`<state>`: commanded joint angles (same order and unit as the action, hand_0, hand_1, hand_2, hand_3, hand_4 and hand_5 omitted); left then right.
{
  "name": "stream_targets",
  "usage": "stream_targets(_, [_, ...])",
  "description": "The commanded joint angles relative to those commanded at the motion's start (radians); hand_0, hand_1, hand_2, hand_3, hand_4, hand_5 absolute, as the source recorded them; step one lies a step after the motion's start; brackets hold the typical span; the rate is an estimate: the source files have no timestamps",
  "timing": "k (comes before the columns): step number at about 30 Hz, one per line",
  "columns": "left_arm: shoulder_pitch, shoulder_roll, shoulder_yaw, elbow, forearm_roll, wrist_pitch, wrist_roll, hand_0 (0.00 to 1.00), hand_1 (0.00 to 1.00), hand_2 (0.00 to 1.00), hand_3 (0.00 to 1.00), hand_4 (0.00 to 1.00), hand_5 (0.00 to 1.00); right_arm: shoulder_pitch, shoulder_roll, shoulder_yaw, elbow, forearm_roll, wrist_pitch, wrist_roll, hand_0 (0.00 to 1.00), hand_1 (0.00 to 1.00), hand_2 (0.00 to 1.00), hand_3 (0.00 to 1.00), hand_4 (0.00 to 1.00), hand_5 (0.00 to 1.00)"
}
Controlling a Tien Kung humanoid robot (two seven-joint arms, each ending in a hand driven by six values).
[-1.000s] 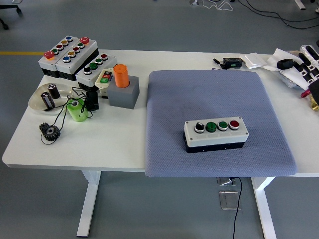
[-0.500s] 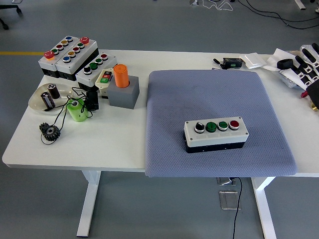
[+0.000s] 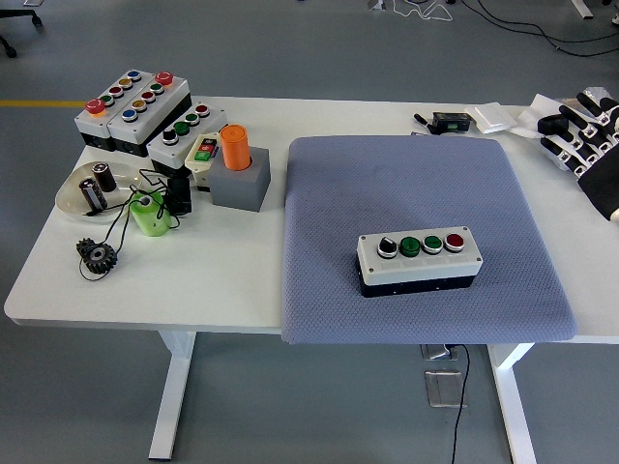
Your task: Pick up the button,place it on the desk,press the button,press the button
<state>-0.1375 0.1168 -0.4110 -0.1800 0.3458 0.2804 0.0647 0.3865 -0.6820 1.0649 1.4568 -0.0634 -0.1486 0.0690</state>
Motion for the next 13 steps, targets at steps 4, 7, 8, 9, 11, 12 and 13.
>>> stream_targets(4, [0.001, 0.0, 0.0, 0.0, 0.002, 0.0, 0.0, 0.646, 0.697, 0.69, 0.503, 0.314, 0.998, -0.003, 0.0, -0.005, -0.008, -0.004, 0.005, -0.039, 0.83, 0.768, 0.835, 0.856, 0.559, 0.571])
stream_targets(7, [0.003, 0.0, 0.002, 0.0, -0.001, -0.001, -0.001, 0.646, 0.697, 0.69, 0.503, 0.314, 0.998, -0.007, 0.0, -0.005, -0.014, 0.001, 0.012, -0.042, 0.83, 0.768, 0.835, 0.856, 0.559, 0.571])
stream_targets(8, [0.003, 0.0, 0.002, 0.0, 0.0, -0.001, -0.001, 0.646, 0.697, 0.691, 0.503, 0.314, 0.998, -0.008, 0.0, -0.004, -0.016, 0.002, 0.014, -0.042, 0.814, 0.755, 0.811, 0.827, 0.543, 0.578])
stream_targets(9, [0.002, 0.001, 0.005, 0.0, -0.002, -0.001, -0.001, 0.646, 0.697, 0.691, 0.503, 0.314, 0.998, -0.008, 0.0, -0.004, -0.017, 0.003, 0.015, -0.043, 0.814, 0.755, 0.811, 0.827, 0.543, 0.578])
stream_targets(11, [0.002, 0.001, 0.007, 0.0, -0.005, -0.002, -0.002, 0.646, 0.697, 0.691, 0.503, 0.314, 0.998, -0.009, -0.001, -0.003, -0.019, 0.004, 0.016, -0.044, 0.814, 0.755, 0.811, 0.827, 0.543, 0.578])
stream_targets(12, [0.002, 0.001, 0.005, 0.0, -0.003, -0.002, -0.001, 0.646, 0.697, 0.691, 0.503, 0.314, 0.998, -0.008, 0.0, -0.002, -0.019, 0.005, 0.017, -0.044, 0.814, 0.755, 0.811, 0.827, 0.543, 0.578])
stream_targets(13, [0.001, 0.001, 0.003, 0.0, -0.001, -0.001, -0.001, 0.646, 0.697, 0.691, 0.503, 0.314, 0.998, -0.008, 0.0, -0.001, -0.019, 0.005, 0.018, -0.045, 0.814, 0.755, 0.811, 0.827, 0.543, 0.578])
